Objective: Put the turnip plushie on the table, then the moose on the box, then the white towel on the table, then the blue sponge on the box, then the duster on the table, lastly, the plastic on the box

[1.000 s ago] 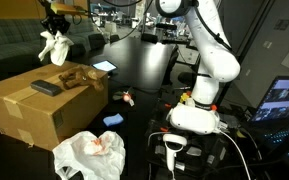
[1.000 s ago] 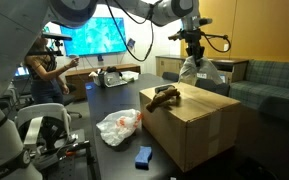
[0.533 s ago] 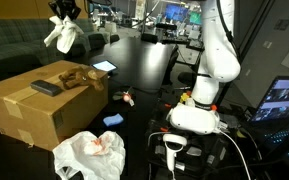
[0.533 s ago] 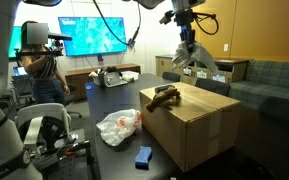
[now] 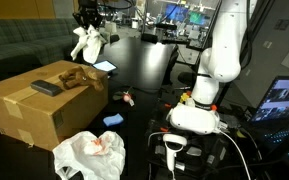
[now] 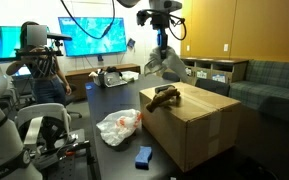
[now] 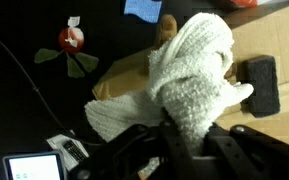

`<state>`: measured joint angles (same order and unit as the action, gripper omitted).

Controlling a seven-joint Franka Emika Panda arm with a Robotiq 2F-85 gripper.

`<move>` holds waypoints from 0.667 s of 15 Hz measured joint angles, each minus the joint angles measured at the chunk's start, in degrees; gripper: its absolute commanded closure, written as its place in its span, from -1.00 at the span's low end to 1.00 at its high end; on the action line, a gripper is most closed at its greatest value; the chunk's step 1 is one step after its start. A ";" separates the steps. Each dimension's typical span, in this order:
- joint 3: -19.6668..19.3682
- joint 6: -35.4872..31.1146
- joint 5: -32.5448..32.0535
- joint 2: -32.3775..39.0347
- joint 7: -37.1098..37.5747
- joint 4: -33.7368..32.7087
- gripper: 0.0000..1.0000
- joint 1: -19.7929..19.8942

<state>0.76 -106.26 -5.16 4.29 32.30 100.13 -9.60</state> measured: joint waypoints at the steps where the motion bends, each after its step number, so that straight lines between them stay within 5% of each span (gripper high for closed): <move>1: 0.43 -0.05 0.53 -1.88 1.05 3.32 0.91 0.01; 10: 2.17 -10.76 14.23 -14.66 5.42 34.86 0.91 1.17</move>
<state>2.93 -117.03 9.07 -10.37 37.72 135.00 -8.44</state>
